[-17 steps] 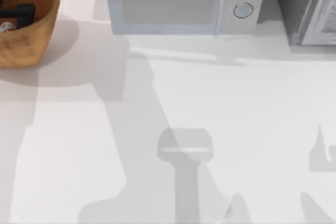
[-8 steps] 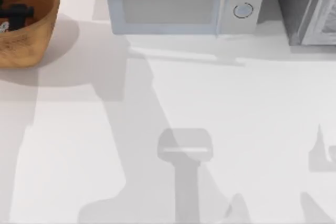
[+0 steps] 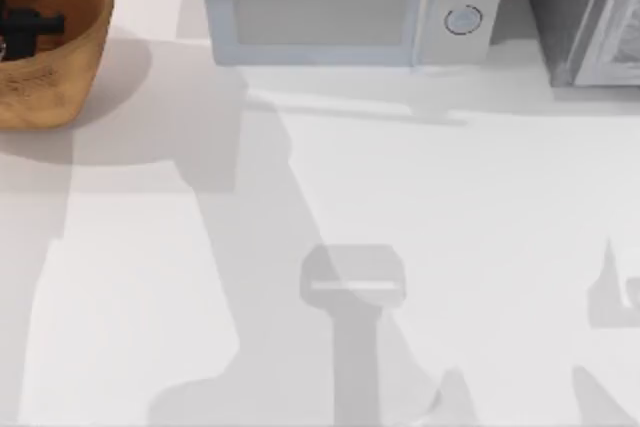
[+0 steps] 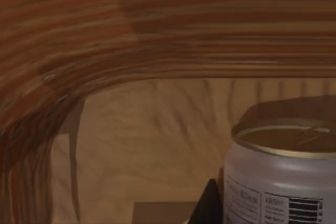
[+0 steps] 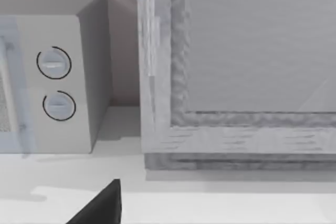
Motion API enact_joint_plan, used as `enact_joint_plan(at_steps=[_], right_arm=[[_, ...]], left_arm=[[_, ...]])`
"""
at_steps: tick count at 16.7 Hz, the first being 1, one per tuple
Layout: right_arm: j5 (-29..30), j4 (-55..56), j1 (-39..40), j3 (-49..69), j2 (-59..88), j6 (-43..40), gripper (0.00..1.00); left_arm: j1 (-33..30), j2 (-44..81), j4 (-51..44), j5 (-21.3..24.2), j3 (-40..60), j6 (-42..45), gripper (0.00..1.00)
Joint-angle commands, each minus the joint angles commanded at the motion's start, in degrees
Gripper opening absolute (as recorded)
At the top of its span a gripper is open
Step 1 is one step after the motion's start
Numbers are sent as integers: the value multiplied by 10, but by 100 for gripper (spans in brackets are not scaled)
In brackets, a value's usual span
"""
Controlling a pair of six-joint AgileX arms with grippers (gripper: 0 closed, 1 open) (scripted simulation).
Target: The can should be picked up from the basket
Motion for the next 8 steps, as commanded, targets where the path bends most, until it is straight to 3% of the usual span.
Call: enact_joint_plan(at_steps=[8], right_arm=[[0,0,0,0,0,0,100]], left_arm=[[2,-21,-2,-4,1,-1,0]])
